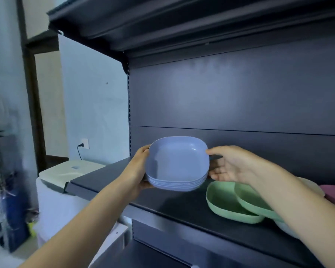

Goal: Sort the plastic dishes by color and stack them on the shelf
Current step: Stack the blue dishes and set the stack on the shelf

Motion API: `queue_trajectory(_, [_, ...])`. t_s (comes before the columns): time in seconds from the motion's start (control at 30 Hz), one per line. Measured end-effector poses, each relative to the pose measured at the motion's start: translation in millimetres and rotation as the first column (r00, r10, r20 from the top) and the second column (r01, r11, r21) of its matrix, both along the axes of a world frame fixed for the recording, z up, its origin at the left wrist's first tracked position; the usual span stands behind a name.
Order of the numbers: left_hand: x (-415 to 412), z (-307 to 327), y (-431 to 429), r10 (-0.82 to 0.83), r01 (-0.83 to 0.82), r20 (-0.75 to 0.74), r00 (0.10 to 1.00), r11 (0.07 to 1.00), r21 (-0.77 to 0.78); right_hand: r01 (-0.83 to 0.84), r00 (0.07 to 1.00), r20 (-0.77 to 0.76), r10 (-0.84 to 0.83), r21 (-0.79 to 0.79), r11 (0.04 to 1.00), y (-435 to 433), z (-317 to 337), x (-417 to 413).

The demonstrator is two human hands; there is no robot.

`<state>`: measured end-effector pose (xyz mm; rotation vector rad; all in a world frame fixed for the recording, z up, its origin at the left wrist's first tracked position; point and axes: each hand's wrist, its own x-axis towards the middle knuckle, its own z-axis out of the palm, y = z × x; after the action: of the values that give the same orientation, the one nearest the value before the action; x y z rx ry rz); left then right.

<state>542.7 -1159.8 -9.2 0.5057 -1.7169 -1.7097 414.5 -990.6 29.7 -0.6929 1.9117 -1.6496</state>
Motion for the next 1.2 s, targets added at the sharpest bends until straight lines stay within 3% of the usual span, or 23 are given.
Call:
queue_trajectory(0.13, [-24, 6, -44, -0.014, 0.014, -0.002, 1.000, 0.999, -0.032, 0.081, 0.995, -0.059, -0.080, 0.025, 0.996, -52, 4, -20])
queue_trajectory(0.37, [-65, -5, -137, -0.086, 0.091, 0.108, 0.991, 0.995, -0.046, 0.144, 0.989, 0.034, -0.146, 0.071, 0.987, -126, -4, -43])
queue_trajectory(0.63, [-122, -15, -241, -0.136, 0.153, 0.191, 0.972, 0.985, -0.075, 0.308, 0.944, 0.148, -0.296, -0.069, 0.949, -216, -32, -64])
queue_trajectory(0.9, [-170, -33, -277, -0.259, 0.285, 0.301, 0.918, 0.957, -0.045, 0.412, 0.911, -0.049, -0.410, 0.051, 0.910, -258, -60, -87])
queue_trajectory(1.0, [-180, -46, -279, -0.316, 0.348, 0.363, 0.877, 0.937, -0.023, 0.375, 0.924, -0.152, -0.352, 0.172, 0.911, -259, -72, -94])
queue_trajectory(1.2, [-193, -57, -290, -0.271, 0.365, 0.459, 0.846, 0.922, -0.129, 0.384, 0.887, -0.388, -0.252, 0.314, 0.868, -257, -84, -103])
